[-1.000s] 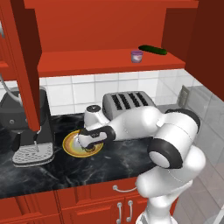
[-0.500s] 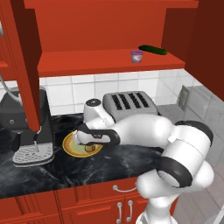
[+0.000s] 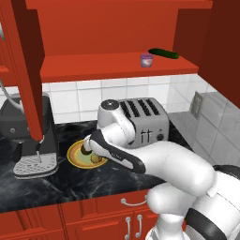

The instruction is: Pick the avocado and bread from the counter and place them on the plate. Then pick the jam from the cabinet and place it next to the plate. Lastly close the cabinet door.

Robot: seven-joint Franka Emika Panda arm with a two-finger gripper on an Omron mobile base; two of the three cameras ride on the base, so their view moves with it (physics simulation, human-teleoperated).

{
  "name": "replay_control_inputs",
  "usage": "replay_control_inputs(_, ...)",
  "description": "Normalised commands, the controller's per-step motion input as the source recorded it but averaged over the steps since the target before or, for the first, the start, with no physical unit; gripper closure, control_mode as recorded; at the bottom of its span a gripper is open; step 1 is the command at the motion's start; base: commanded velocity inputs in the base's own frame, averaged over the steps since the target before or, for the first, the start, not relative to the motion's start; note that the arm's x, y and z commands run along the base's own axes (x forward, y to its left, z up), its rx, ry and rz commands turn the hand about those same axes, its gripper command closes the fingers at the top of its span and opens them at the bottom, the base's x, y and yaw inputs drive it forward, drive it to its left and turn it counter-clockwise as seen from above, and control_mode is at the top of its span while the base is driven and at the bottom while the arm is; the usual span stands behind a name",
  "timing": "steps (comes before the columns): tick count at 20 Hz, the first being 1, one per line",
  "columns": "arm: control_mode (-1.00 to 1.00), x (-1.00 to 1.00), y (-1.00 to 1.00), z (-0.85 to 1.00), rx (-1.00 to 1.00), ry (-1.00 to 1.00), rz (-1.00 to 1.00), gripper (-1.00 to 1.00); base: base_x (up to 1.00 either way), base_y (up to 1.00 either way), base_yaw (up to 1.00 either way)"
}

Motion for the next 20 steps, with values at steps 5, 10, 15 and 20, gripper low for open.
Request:
replay_control_inputs(5,-1.00,-0.63,-0.28,0.33,0.00,-0.04,-0.01,-1.00,0.00,0.00,0.00)
replay_control_inputs(10,-1.00,-0.69,-0.39,0.31,0.03,-0.10,0.00,-1.00,0.00,0.00,0.00)
replay_control_inputs(15,-1.00,-0.36,-0.38,0.54,0.06,-0.10,0.00,-1.00,0.00,0.00,0.00)
replay_control_inputs(20,-1.00,-0.13,-0.35,0.67,0.08,-0.09,-0.01,-1.00,0.00,0.00,0.00)
